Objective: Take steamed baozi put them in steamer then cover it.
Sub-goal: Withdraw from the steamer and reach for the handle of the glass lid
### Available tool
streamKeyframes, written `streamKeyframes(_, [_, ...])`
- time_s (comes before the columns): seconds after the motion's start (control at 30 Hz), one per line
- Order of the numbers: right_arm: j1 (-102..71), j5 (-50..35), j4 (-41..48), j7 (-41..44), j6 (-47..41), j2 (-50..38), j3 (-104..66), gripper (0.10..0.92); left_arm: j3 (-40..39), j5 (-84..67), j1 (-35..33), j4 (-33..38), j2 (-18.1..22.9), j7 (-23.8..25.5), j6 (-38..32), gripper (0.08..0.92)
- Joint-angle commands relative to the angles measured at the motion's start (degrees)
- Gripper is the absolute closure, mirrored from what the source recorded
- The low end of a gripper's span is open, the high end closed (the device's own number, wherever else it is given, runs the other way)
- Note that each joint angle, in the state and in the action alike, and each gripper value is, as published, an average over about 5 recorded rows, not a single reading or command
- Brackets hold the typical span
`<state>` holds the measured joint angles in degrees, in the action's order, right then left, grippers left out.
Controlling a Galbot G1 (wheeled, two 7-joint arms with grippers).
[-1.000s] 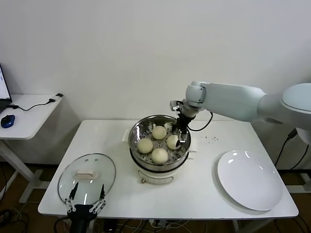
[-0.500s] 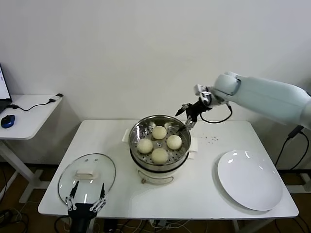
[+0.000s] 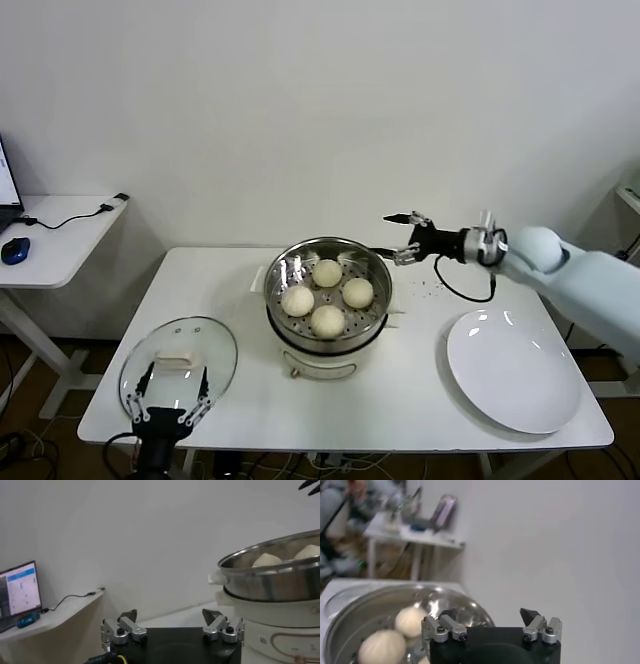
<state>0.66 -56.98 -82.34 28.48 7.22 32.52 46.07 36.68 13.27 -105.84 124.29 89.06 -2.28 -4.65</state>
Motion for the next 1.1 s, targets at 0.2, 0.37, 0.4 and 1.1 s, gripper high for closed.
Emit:
streamKeyframes(0.2, [-62.5,5.9,-12.8,-12.4,2.0,5.4,-63.6,0.203,3.4,13.8,0.0,0.9,-0.1,3.6,1.6,0.177])
streamKeyframes(0.37, [-69.8,8.6,-13.4,-12.1,0.2,11.7,-71.3,0.203,6.3,37.6,1.7,-1.2,-0.5,4.1,0.6,0.177])
streamKeyframes(0.4, [-70.8,9.2,-13.3,-12.1,-0.1,12.8,-72.6,0.203,6.8,43.0,2.2,-2.0,-0.7,3.9,0.4,0.177])
streamKeyframes(1.1, [-79.6,21.7,-9.5,-11.5,0.1,23.2,-80.6,0.203,8.5,79.2,18.0,-30.2,-2.9,-14.9,-2.6,0.177])
